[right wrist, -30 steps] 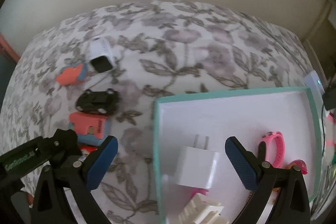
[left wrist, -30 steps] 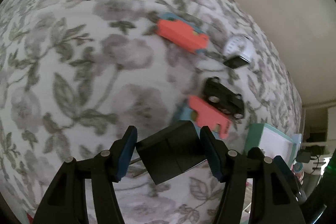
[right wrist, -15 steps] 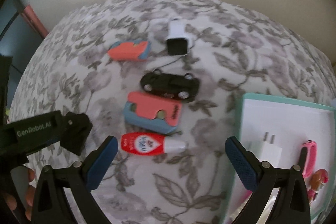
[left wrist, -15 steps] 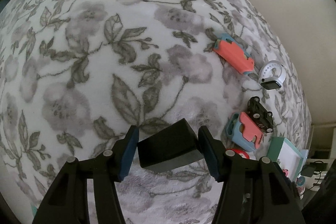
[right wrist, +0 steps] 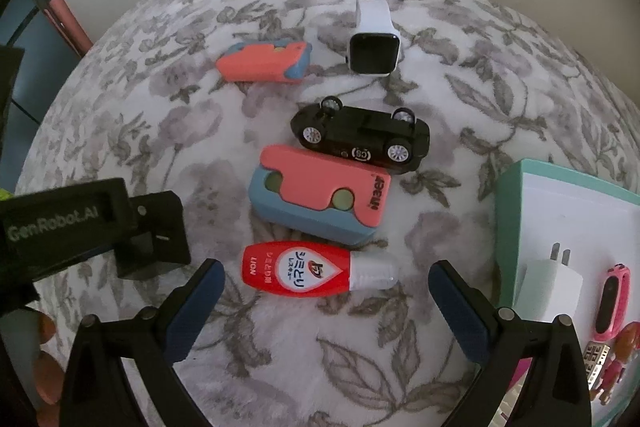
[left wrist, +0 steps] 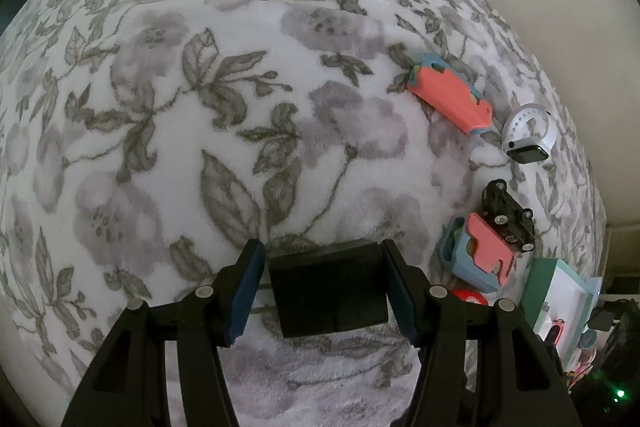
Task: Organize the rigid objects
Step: 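Grasp the red Lion bottle with the right gripper while the left holds the black charger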
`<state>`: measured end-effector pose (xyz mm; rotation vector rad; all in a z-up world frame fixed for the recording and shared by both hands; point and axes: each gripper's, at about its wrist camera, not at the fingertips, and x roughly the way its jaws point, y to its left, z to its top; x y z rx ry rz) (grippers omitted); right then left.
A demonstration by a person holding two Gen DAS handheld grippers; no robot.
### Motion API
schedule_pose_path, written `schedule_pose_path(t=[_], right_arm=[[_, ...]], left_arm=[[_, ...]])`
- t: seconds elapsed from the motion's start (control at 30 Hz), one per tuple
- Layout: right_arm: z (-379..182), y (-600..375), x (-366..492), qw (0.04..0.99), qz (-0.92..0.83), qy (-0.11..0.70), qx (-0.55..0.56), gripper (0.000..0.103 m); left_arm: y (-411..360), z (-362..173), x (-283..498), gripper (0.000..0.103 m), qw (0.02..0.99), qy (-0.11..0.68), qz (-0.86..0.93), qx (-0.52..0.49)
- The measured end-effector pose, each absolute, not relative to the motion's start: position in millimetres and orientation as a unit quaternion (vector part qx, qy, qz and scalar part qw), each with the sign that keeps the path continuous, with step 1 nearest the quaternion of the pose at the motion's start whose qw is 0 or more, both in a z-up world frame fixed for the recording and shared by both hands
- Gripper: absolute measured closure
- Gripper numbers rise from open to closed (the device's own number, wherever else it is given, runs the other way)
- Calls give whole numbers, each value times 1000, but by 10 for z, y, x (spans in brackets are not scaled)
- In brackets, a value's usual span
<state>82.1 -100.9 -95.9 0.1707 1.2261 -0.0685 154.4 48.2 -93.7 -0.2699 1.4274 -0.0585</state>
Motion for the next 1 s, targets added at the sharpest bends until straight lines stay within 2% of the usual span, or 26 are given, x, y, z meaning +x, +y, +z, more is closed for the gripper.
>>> schedule_pose_path(t=[0.13, 0.5, 0.8, 1.0], right_arm=[[-1038, -1011, 824, 811, -37, 578, 82, 3], [-1093, -977, 739, 818, -40, 569, 78, 4], [-1015, -1073, 722, 818, -42, 567, 82, 11], [-984, -1048, 721, 820, -49, 565, 73, 21]], left_arm=[[443, -948, 1563, 42, 742, 661, -24, -109], [423, -1027, 1469, 39, 734, 672, -23, -95], [561, -1041, 1359, 38, 728, 677, -26, -103], [621, -1041, 1312, 38, 725, 680, -22, -101]])
